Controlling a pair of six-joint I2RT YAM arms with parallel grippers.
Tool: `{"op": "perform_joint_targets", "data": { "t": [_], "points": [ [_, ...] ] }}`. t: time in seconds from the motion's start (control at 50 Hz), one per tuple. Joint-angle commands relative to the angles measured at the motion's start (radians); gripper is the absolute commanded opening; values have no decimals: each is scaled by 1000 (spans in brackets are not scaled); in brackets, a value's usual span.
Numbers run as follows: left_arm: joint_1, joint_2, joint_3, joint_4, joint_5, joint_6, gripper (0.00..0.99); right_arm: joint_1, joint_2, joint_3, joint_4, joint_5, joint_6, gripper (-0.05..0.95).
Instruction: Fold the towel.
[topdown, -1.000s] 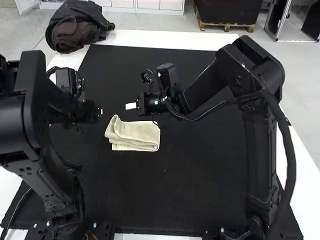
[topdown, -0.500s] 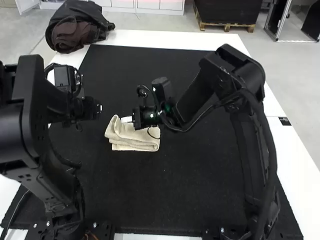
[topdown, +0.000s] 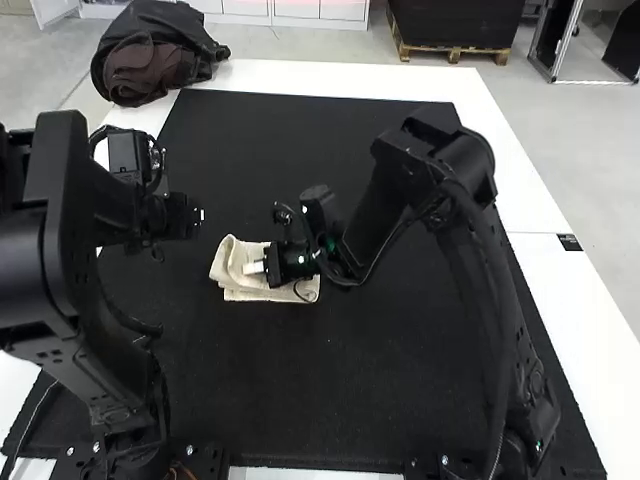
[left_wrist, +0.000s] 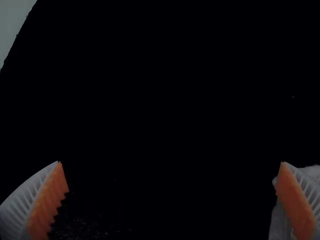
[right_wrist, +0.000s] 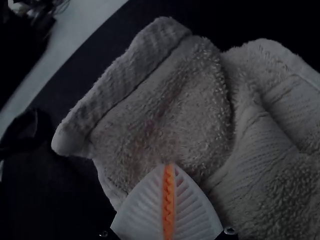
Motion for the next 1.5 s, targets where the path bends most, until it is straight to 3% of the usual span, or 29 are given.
{"op": "perform_joint_targets", "data": {
  "t": [0.0,0.26,0.48,0.9,0.98,1.12,1.28,1.38,1.48],
  "points": [
    [7,-22,-4,3,17,-10,970,22,24,33,10,2,-39,-20],
    [9,-24,-4,1,27,-10,970,20,63,34,15,26,-64,-20],
    [7,-24,23,-14,27,-10,970,0,-54,20,29,20,-27,-20],
    [-2,-105,166,-114,30,-17,970,-138,-508,16,-129,21,11,-20],
    [-25,-139,195,-146,31,-27,970,-170,-592,10,-154,21,33,-20],
    [-103,-219,223,-183,22,-31,970,-230,-732,-18,-163,8,91,-20],
    [-229,-311,218,-209,-15,-54,970,-320,-870,-82,-151,-20,171,-18],
    [-312,-370,209,-217,-73,-59,970,-377,-961,-127,-149,-48,219,11],
    [-307,-413,198,-226,-75,-56,970,-423,-1046,-177,-122,-77,277,28]
  ]
}}
